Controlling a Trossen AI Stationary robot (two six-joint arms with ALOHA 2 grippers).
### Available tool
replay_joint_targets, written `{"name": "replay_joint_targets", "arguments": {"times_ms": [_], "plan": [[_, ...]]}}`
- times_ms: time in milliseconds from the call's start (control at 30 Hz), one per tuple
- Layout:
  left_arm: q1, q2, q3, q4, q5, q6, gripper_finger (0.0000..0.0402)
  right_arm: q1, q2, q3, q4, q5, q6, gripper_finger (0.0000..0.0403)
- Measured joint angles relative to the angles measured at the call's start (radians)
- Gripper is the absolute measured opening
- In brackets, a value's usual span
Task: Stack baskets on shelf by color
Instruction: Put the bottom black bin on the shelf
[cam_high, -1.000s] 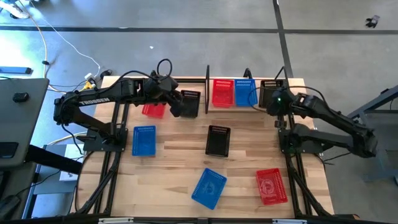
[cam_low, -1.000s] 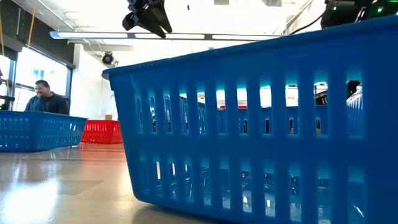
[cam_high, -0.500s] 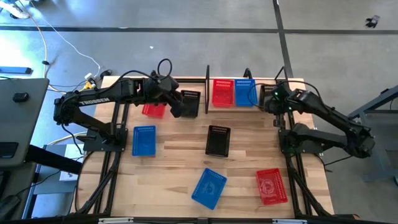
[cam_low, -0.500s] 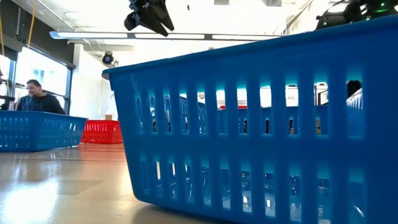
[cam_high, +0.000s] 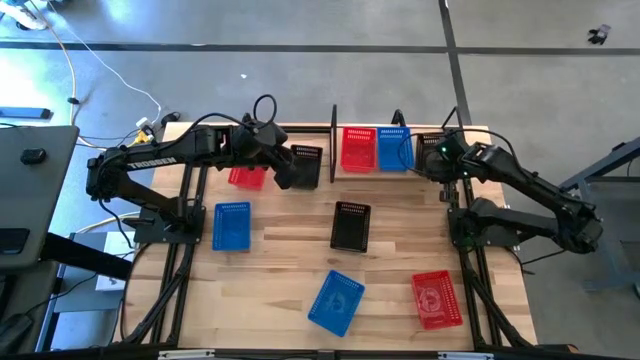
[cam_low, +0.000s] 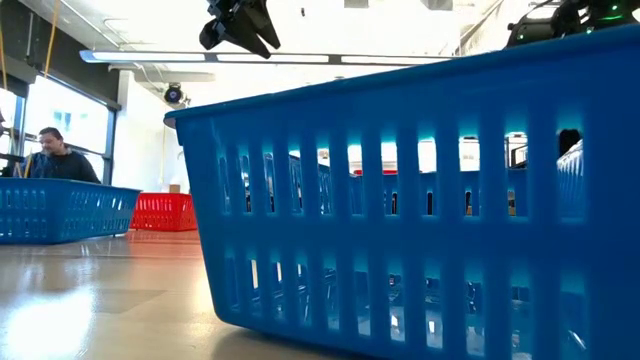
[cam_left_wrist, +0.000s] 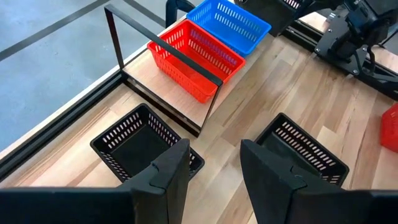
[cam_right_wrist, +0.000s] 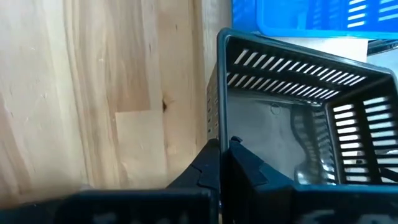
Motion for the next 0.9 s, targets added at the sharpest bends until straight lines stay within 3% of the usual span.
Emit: {"name": "replay_joint_targets", "arguments": {"times_ms": [300, 533, 733, 900], "plan": [[0.0, 0.0, 0.0, 0.0, 0.0, -0.003, 0.0131, 0.0, 0.0, 0.0, 0.0, 0.029, 0.007, 0.007], [0.0, 0.0, 0.0, 0.0, 0.001, -0.003, 0.0131, 0.0, 0.0, 0.003, -0.006, 0.13, 0.013, 0.0084], [0.0, 0.0, 0.0, 0.0, 0.001, -0.003, 0.0131, 0.001, -0.001, 0.07, -0.048, 0.063, 0.137, 0.0083], [0.0, 0.0, 0.0, 0.009, 0.001, -0.003, 0.0131, 0.004, 0.0, 0.087, -0.077, -0.066, 0.271, 0.0083]]}}
